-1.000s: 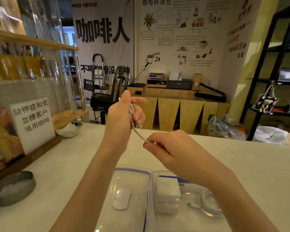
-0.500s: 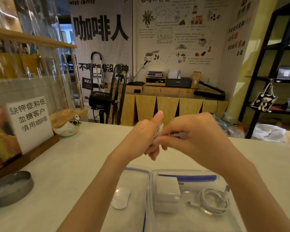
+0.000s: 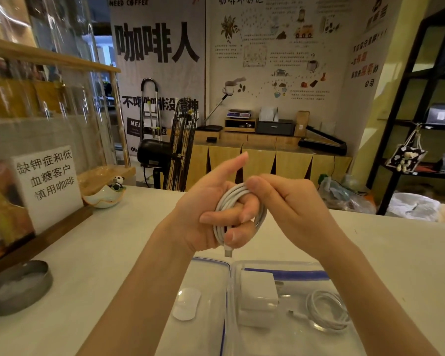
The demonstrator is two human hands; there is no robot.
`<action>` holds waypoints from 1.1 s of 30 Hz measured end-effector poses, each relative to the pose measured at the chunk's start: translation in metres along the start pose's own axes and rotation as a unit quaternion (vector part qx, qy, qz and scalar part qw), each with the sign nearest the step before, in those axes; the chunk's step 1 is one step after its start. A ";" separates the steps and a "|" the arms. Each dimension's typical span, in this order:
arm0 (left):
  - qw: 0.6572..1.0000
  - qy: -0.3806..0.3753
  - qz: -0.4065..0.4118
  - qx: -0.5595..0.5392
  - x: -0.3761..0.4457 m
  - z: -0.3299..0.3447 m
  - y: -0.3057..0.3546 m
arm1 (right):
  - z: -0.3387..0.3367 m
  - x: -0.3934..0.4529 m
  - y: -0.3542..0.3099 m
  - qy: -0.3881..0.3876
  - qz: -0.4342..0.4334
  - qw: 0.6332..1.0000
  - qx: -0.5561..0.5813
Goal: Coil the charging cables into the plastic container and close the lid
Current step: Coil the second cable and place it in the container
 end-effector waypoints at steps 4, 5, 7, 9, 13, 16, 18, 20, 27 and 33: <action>0.987 0.129 0.021 0.092 -0.002 -0.020 0.004 | -0.001 -0.002 0.001 0.015 -0.011 0.997 -0.073; 0.967 0.201 0.048 0.151 -0.005 -0.030 0.011 | -0.004 -0.002 0.002 0.026 -0.010 0.996 -0.083; 0.904 0.317 0.120 0.262 -0.016 -0.037 0.032 | -0.012 -0.002 0.005 0.054 -0.003 0.995 -0.088; 0.831 0.384 0.158 0.370 -0.028 -0.033 0.050 | -0.022 -0.002 0.011 0.082 0.018 0.992 -0.090; 0.701 0.407 0.107 0.576 -0.031 -0.020 0.055 | -0.029 -0.004 0.030 0.095 0.109 0.988 -0.062; 0.577 0.404 0.086 0.705 -0.029 -0.007 0.054 | -0.028 -0.005 0.036 0.084 0.135 0.984 -0.083; 0.538 0.397 0.094 0.738 -0.031 0.001 0.056 | -0.029 -0.005 0.037 0.080 0.138 0.984 -0.085; 0.506 0.384 0.103 0.765 -0.032 0.007 0.058 | -0.031 -0.005 0.035 0.080 0.133 0.984 -0.084; 0.617 0.389 0.220 0.648 -0.038 -0.003 0.070 | -0.037 -0.004 0.032 0.096 0.130 0.985 -0.064; 0.850 0.364 0.149 0.351 -0.021 -0.040 0.037 | -0.045 -0.008 0.037 0.145 0.132 0.980 -0.019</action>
Point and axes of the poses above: each hand's wrist, its own x-axis towards the middle knuckle, its own z-axis out of the palm, y = z × x, the point moved 10 cm from there along x, towards the middle knuckle, and after that the axes turned 5 degrees about -x, right-handed, at the moved point
